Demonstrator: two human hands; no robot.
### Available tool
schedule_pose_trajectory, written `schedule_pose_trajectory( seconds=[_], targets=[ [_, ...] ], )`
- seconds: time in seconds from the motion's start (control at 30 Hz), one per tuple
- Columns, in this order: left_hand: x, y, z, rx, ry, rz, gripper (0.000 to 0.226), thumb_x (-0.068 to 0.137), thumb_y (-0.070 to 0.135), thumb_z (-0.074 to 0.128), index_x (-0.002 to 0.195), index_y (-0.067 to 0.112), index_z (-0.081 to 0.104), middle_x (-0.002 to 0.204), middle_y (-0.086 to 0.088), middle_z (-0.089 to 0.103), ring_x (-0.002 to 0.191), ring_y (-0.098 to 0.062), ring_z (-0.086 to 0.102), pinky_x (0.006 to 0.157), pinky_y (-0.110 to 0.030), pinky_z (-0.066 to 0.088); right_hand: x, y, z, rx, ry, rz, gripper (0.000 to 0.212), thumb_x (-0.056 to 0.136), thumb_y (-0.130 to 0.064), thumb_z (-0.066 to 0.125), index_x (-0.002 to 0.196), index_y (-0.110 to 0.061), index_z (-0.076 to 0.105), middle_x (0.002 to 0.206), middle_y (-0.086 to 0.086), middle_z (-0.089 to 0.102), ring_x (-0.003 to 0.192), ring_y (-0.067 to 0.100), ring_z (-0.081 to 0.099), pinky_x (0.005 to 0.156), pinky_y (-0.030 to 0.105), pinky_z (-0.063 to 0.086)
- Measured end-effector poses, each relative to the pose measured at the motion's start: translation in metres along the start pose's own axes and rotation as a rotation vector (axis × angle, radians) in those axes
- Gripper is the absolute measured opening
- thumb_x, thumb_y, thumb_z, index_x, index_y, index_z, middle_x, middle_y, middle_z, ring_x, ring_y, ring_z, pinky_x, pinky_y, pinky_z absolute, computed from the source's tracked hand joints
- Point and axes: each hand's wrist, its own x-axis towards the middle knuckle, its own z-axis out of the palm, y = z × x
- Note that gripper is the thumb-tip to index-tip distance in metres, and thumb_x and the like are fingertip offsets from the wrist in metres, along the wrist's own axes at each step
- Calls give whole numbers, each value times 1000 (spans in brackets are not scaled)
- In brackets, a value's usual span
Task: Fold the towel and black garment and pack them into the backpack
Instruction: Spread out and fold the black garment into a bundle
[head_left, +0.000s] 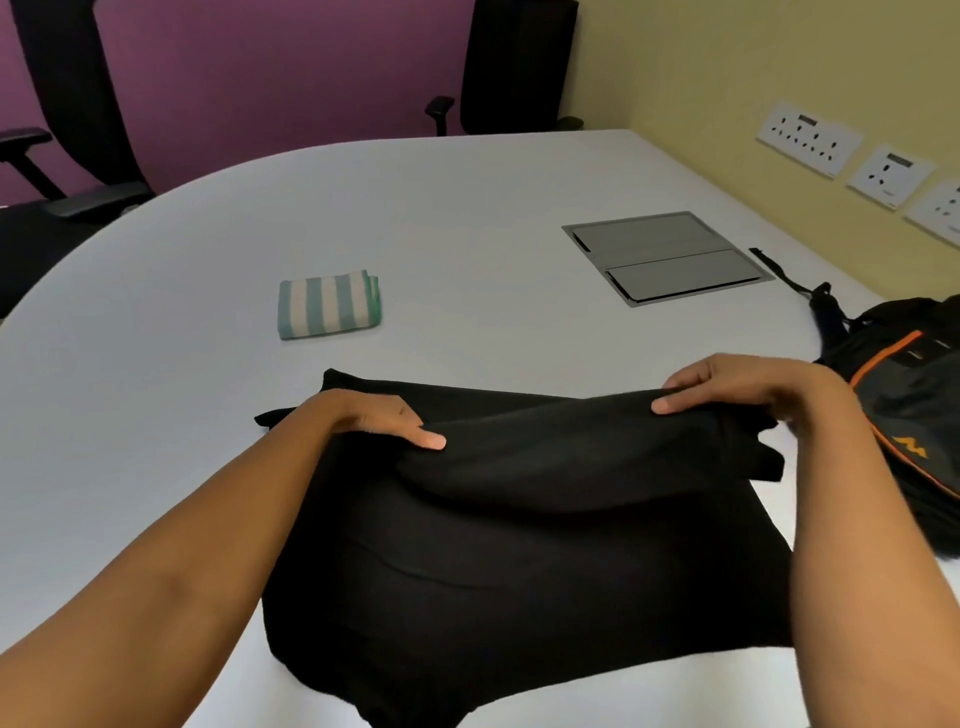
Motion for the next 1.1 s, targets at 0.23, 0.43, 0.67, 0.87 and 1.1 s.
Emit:
schedule_pose_trajectory(
  seconds=[0.23, 0.43, 0.67, 0.87, 1.1],
  targets=[
    [44, -9, -14, -26, 685, 153, 21, 80, 37, 70, 98, 31, 59, 97, 13, 65, 93, -13, 60, 96, -38, 43, 92, 36, 10, -337, 692, 40, 35, 84, -26, 65, 118, -26, 60, 117, 3, 63, 114, 26, 53, 92, 37, 41],
    [55, -29, 8, 71, 921, 15, 22, 88, 32, 62, 109, 25, 62, 109, 6, 65, 103, -17, 59, 103, -38, 33, 135, 37, 96, -356, 668, -107, 40, 87, -24, 59, 126, -23, 54, 123, 7, 59, 116, 28, 51, 93, 38, 45],
    [48, -63, 5, 280, 716, -189, 44, 91, 48, 51, 127, 23, 56, 133, -1, 55, 126, -22, 46, 110, -42, 21, 131, -10, 202, -518, 515, -722, 37, 90, -40, 56, 123, -23, 54, 116, -1, 58, 103, 21, 54, 88, 37, 45],
    [42, -65, -5, 69, 621, -30, 23, 89, 45, 56, 93, 23, 63, 101, 4, 65, 102, -19, 58, 92, -32, 42, 148, -19, 216, -525, 550, -712, 39, 91, -10, 49, 129, -18, 53, 115, 2, 59, 102, 23, 55, 86, 34, 42],
    [48, -52, -19, 110, 974, 127, 14, 91, 33, 56, 105, 31, 59, 107, 5, 62, 106, -19, 52, 99, -31, 27, 154, -31, 191, -437, 685, -566, 35, 92, -15, 46, 127, -19, 53, 120, 0, 56, 104, 19, 51, 84, 31, 42]
  ],
)
